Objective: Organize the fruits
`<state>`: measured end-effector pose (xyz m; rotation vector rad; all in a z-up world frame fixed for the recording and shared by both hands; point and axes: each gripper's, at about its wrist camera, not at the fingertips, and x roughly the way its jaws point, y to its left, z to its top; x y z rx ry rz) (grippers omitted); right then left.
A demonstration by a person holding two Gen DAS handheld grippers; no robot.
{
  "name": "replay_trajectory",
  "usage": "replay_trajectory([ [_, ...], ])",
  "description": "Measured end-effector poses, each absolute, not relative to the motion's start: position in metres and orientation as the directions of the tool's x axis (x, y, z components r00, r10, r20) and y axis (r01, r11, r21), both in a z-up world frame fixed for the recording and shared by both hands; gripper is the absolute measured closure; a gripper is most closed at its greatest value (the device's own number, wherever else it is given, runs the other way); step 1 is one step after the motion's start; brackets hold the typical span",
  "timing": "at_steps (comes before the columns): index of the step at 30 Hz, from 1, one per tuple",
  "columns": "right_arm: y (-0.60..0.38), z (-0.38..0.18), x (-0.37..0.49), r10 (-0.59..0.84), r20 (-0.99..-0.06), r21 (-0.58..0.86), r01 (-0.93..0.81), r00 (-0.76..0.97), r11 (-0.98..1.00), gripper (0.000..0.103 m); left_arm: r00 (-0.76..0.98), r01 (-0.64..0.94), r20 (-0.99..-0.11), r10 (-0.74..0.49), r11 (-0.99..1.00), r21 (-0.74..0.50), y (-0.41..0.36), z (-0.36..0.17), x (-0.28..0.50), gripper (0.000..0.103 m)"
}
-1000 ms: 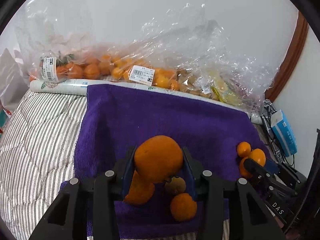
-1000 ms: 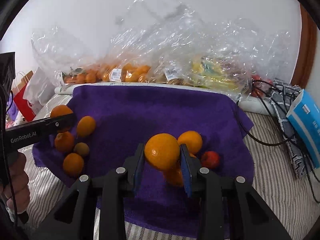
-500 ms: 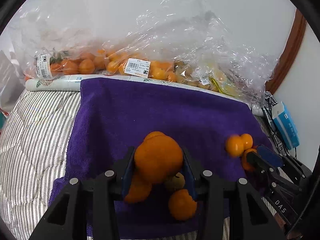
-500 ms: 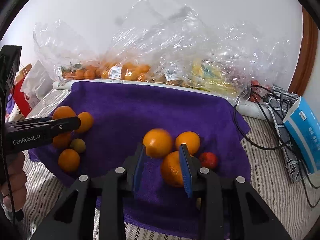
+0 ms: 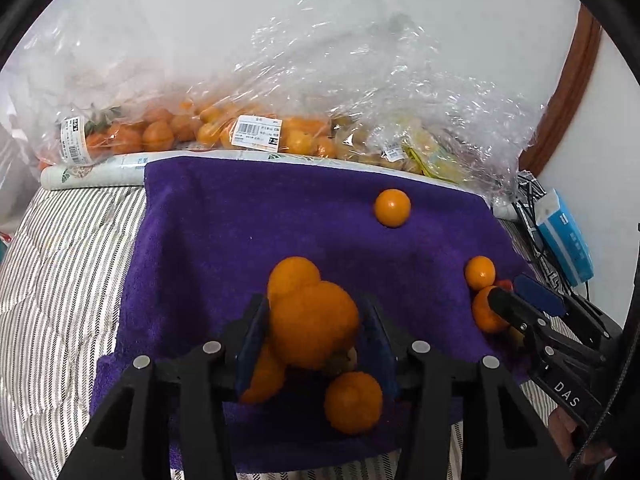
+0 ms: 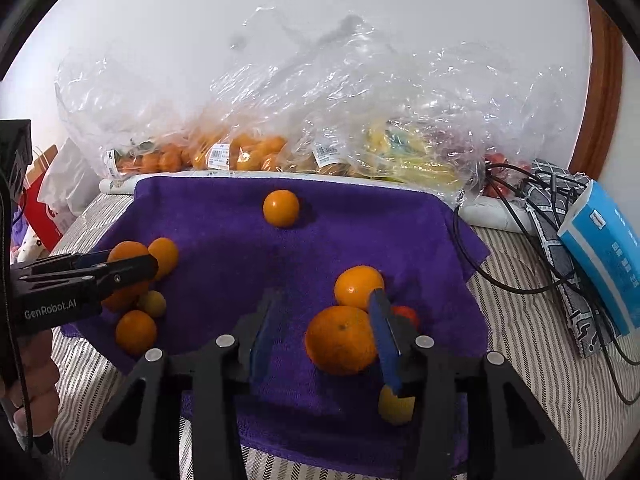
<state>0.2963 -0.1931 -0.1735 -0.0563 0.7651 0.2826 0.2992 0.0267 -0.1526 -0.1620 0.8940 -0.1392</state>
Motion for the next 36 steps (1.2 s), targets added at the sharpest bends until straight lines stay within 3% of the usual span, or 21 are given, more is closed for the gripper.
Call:
replay_trajectory([
  [8, -0.193, -0.175, 0.298, 0.215, -0.698, 0.036, -0.267, 0.683, 0.963, 0.058, 0.624, 0.054, -0.745, -0.235, 0.964, -0.260, 0.034, -0.150, 0.298, 0.050],
  [24, -0.198, -0.177, 0.302, 0.210, -0.734, 0.060, -0.247, 0.646, 0.967, 0.056, 0.655, 0.043, -0.732, -0.188, 0.976, -0.212, 0.030, -0.142, 0.294, 0.033],
  [36, -0.212, -0.122, 0.275, 0.216, -0.685, 0.110, -0.194, 0.695, 0.975, 0.052, 0.695, 0.022, -0.706, -0.139, 0.985, -0.172, 0.028, -0.095, 0.263, 0.025],
])
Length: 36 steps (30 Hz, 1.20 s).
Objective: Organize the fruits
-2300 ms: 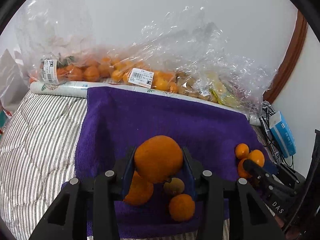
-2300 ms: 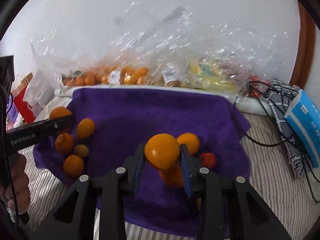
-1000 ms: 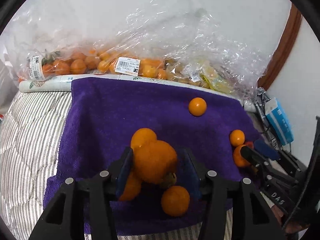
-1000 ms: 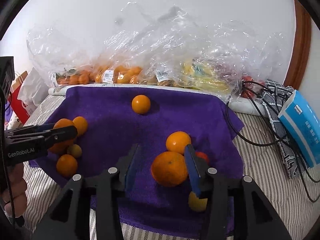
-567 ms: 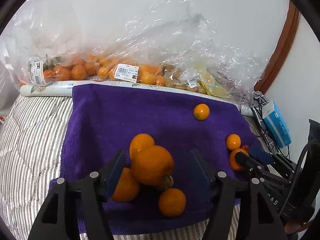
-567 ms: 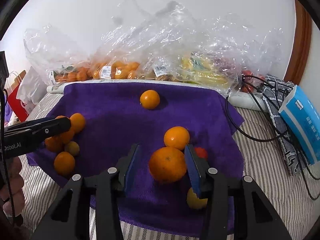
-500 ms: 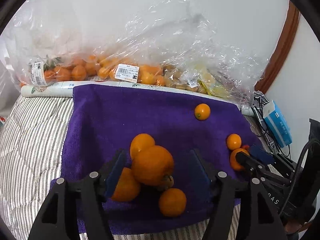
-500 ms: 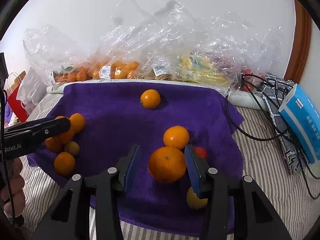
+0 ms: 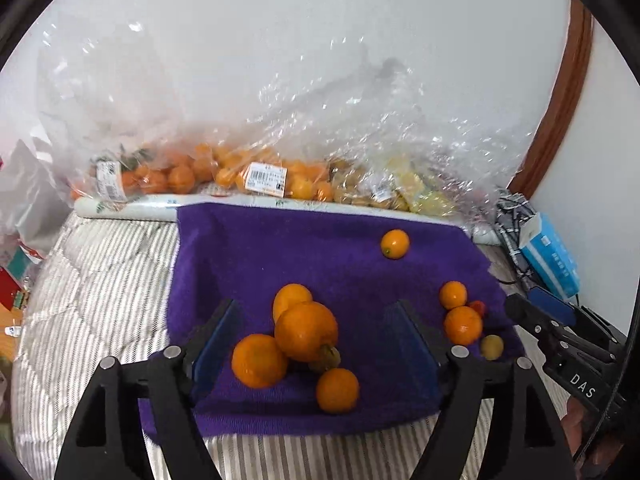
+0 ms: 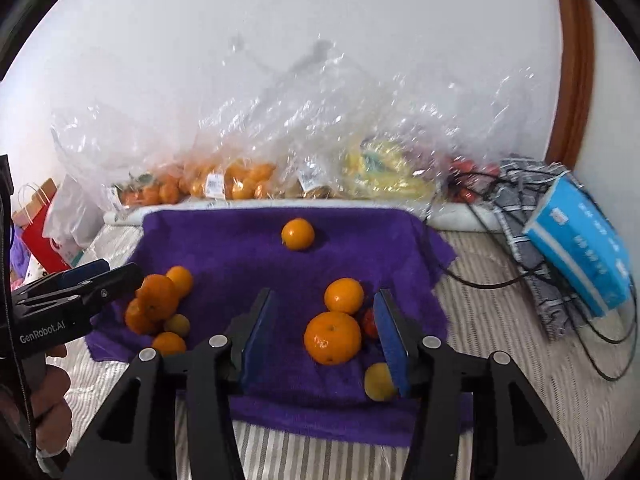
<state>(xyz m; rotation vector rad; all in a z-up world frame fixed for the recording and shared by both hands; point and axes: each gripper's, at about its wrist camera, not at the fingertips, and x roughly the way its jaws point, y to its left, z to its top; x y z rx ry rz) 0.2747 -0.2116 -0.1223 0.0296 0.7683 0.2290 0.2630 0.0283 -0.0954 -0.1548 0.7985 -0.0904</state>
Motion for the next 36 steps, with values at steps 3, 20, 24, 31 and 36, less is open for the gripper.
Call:
replay_trajectory([
  [3, -0.215, -0.110, 0.258, 0.189, -0.681, 0.087, -0.177, 0.707, 0.980, 0.052, 0.713, 0.021, -0.689, -0.131, 0.986, -0.166, 0.025, -0.081, 0.242, 0.024],
  [20, -0.238, -0.049, 0.129, 0.140, -0.605, 0.092, -0.106, 0.784, 0.990, 0.005, 0.772, 0.029, -0.626, -0.110, 0.990, -0.137, 0.008, -0.033, 0.120, 0.008],
  [24, -0.238, -0.043, 0.108, 0.147, -0.596, 0.092, -0.115, 0.790, 0.989, 0.004, 0.778, 0.027, -0.621, -0.097, 0.992, -0.121, 0.005, -0.029, 0.097, 0.007],
  [31, -0.249, -0.038, 0.080, 0.157, -0.590, 0.136, -0.094, 0.792, 0.986, 0.004, 0.798, 0.021, -0.596, -0.088, 0.993, -0.119, 0.001, -0.023, 0.067, 0.007],
  [36, -0.252, -0.036, 0.062, 0.120, -0.585, 0.103, -0.073, 0.802, 0.992, 0.004, 0.809, 0.027, -0.581, -0.088, 0.993, -0.112, -0.005, -0.018, 0.053, 0.007],
])
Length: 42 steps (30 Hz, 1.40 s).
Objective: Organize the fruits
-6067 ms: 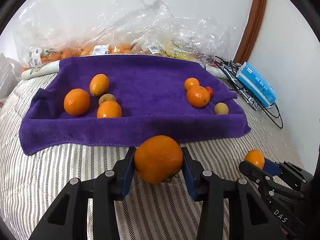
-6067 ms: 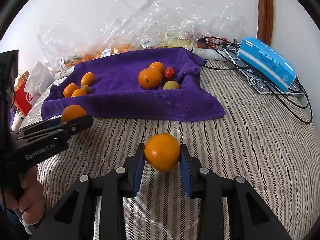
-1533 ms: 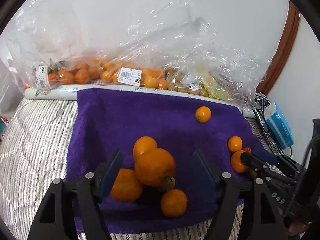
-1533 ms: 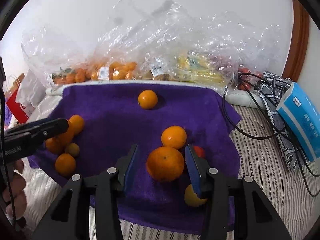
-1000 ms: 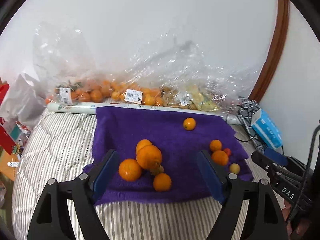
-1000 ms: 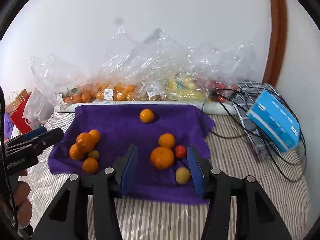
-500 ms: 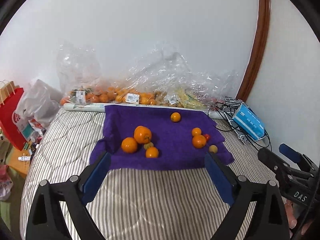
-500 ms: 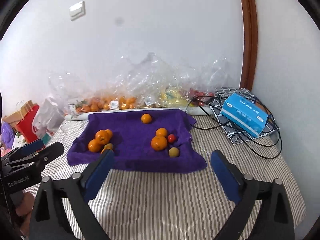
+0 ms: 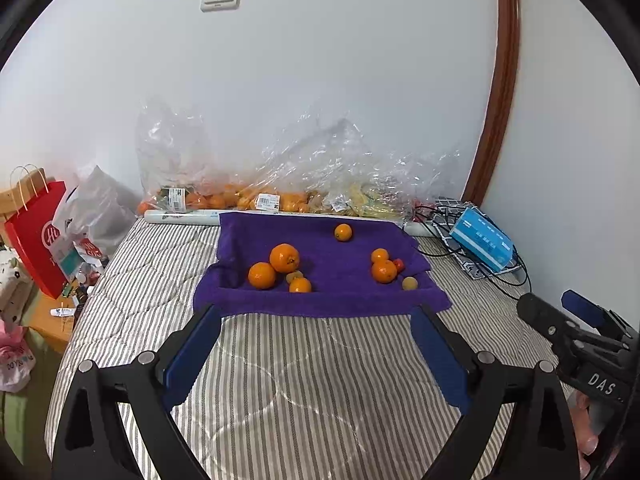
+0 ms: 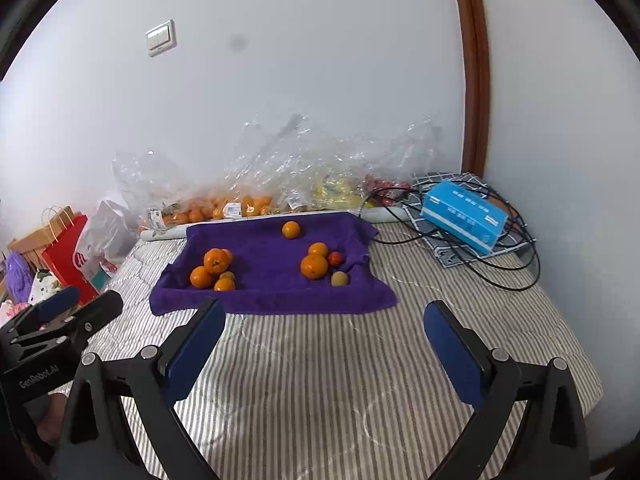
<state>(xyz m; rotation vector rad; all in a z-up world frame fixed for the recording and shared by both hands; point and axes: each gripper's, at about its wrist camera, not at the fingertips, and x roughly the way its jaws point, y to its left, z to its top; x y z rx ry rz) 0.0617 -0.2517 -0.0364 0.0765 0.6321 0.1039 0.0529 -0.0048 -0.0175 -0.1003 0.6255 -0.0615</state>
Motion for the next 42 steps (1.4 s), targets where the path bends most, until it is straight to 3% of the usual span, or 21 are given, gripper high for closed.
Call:
replay_trajectory([
  [42, -0.256, -0.029, 0.028, 0.098, -0.564, 0.067, -0.073, 0.820, 0.995, 0.004, 0.829, 0.013, -0.556, -0.059, 0.996, -0.086, -0.013, -0.007, 0.026, 0.007],
])
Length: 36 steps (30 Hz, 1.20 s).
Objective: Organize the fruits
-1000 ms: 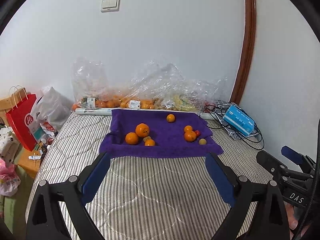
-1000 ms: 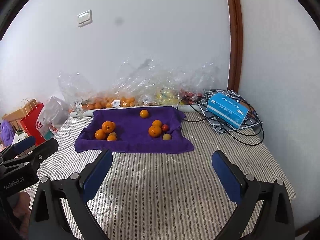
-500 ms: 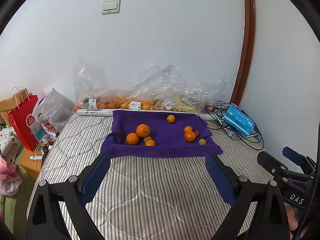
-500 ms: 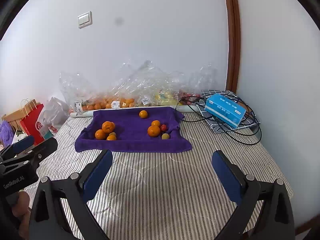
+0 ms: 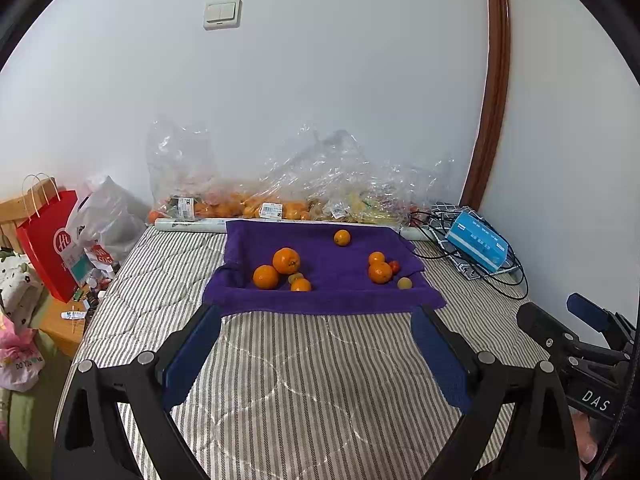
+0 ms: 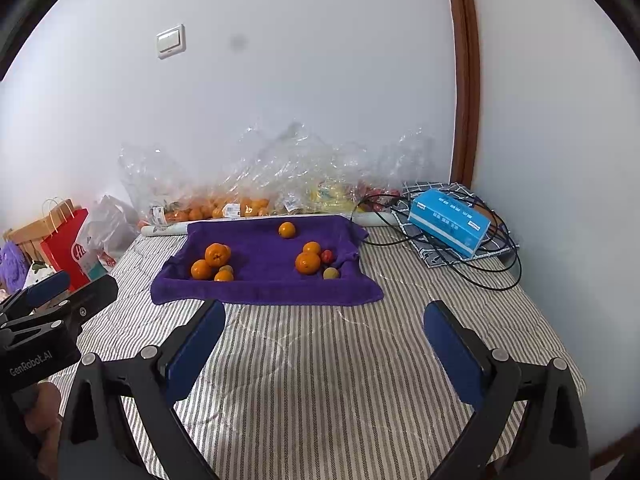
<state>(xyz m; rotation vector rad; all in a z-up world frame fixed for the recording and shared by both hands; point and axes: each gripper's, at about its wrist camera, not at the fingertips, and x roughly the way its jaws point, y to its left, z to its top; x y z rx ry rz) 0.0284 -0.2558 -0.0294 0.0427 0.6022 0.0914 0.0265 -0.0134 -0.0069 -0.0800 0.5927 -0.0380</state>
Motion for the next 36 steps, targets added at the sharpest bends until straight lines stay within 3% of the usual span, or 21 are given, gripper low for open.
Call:
replay_trajectory([
  [36, -0.2544, -0.0254, 0.0250, 0.091, -0.556, 0.060, -0.069, 0.826, 0.996, 0.004, 0.832, 0.017, -0.552, -0.063, 0.996, -0.089, -0.0135, -0.0041, 0.0223, 0.006],
])
